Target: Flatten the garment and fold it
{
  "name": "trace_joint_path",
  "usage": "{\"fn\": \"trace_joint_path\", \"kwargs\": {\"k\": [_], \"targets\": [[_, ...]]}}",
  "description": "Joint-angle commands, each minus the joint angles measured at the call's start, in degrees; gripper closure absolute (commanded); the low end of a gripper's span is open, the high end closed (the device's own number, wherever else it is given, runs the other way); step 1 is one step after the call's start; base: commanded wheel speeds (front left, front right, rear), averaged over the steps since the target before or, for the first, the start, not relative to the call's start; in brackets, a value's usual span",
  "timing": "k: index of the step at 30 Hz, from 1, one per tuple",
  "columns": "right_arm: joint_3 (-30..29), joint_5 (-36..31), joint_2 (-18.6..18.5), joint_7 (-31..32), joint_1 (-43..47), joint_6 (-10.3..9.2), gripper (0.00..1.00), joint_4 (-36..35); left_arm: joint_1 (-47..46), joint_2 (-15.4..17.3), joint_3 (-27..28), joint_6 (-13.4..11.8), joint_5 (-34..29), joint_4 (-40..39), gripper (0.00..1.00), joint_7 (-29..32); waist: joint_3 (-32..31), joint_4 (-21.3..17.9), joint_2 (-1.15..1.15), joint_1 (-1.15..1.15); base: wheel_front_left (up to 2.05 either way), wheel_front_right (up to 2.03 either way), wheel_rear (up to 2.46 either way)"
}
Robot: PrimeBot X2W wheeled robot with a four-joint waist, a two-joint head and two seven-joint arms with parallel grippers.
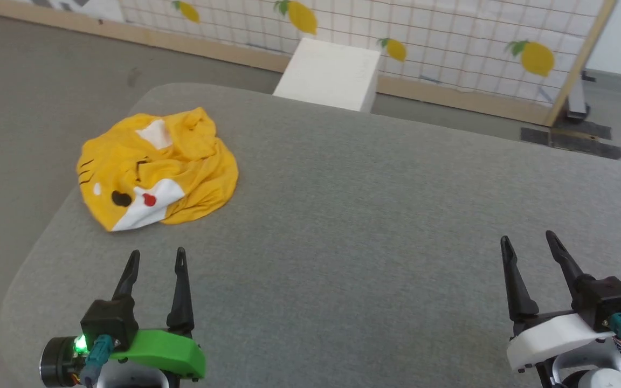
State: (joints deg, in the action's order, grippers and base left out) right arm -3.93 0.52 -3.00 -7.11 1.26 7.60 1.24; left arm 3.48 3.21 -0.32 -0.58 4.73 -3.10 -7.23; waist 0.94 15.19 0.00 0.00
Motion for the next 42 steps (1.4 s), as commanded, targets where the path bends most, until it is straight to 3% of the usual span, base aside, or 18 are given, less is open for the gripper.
{"fn": "trace_joint_path", "kwargs": {"k": [1,15,42], "targets": [[-0.1,0.1,0.1,-0.7,0.5,-0.06,0.00,0.2,0.7,-0.2,0.3,-0.4,0.3,-0.4,0.00,-0.6,0.1,2.1,0.00,0.00,0.00,0.00,0.00],[1.4,1.1,0.1,-2.6,0.6,-0.07,0.00,1.6,3.1,-0.2,1.5,-1.6,1.1,-1.6,0.00,-2.5,-1.7,10.4,0.00,0.00,-0.01,-0.01,-0.01],[1.9,2.2,0.1,-6.0,0.7,-0.10,0.00,3.4,5.5,-0.3,0.5,-3.0,0.4,-2.1,0.00,-5.9,-1.7,18.7,0.00,0.00,-0.03,-0.03,-0.03]]}}
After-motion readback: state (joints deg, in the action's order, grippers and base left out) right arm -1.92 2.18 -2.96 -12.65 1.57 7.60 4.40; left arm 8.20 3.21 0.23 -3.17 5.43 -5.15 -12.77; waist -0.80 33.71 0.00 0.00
